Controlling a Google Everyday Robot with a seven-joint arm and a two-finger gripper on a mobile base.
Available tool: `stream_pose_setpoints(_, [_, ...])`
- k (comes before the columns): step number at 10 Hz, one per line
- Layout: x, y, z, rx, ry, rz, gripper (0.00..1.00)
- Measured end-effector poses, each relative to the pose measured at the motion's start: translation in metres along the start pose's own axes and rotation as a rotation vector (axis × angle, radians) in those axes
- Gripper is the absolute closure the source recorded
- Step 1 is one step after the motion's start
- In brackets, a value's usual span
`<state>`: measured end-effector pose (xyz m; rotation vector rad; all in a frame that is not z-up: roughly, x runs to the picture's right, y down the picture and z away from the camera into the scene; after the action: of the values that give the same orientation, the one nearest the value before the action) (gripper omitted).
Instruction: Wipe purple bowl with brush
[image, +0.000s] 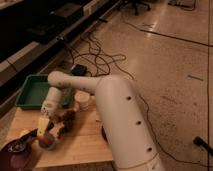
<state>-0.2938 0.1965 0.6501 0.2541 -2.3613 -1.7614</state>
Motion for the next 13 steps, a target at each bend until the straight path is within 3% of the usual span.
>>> stream_pose_setpoints(3, [0.018, 0.008, -0.001, 0.010, -0.011, -0.009, 1.00])
stream_pose_setpoints(7, [0.033, 0.007, 0.017, 0.043, -0.048, -0.027, 1.00])
stream_pose_setpoints(10, [0.026, -0.012, 0.041, 0.066, -0.078, -0.031, 1.00])
stream_pose_setpoints(13, [0.004, -0.030, 0.055, 0.074, -0.095, -0.016, 1.00])
